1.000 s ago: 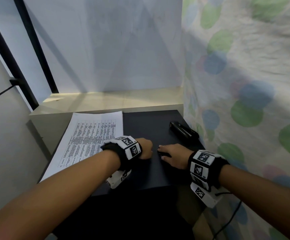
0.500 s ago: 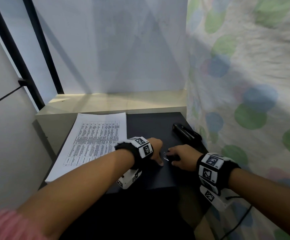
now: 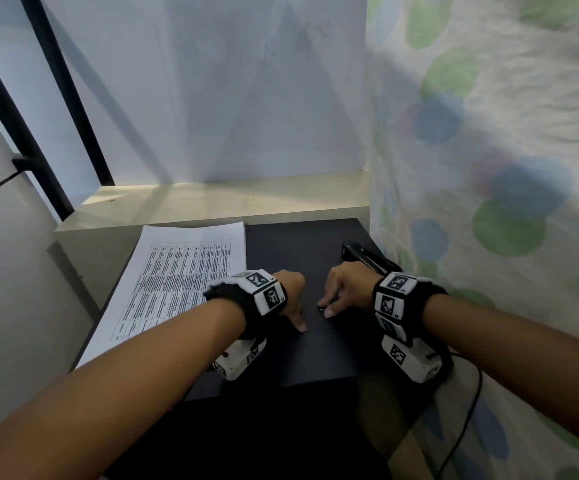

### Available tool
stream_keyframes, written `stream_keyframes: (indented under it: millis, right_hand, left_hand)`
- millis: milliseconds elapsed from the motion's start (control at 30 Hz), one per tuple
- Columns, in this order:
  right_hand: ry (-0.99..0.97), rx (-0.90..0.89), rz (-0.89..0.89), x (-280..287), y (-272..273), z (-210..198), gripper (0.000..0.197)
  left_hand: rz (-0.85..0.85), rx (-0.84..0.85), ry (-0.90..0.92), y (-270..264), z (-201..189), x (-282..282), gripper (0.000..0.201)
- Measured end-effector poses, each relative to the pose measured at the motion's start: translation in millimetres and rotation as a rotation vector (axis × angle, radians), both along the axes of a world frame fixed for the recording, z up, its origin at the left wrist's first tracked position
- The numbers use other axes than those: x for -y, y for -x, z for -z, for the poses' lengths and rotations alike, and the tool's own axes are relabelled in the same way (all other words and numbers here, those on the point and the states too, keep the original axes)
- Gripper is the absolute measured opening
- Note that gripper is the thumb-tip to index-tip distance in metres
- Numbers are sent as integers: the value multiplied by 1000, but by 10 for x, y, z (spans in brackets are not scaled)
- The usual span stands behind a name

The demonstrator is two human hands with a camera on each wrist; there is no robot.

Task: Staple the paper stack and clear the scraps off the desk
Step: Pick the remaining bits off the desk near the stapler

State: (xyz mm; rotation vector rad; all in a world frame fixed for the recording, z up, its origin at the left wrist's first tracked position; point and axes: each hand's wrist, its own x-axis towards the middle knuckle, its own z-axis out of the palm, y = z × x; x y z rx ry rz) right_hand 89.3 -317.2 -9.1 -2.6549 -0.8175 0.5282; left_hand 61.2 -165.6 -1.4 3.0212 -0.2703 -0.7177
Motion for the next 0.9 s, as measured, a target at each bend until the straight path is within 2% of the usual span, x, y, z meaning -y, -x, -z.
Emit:
stream_keyframes:
  millis: [233,433,733,900]
  right_hand:
    - [5,71,84,25,60,30,18]
    - [23,130,120,-45,104,77,17]
    - [7,114,148,-58,109,65,16]
    - [67,121,131,-108,128,70,16]
  left_hand:
    - [-1,-10,23,10,1,-5,56]
    - [-9,-8,38,38,-25,10,53]
    - [-22,-11,42,63,-31,-3,51]
    - [-29,-33,28,54,-45,4,54]
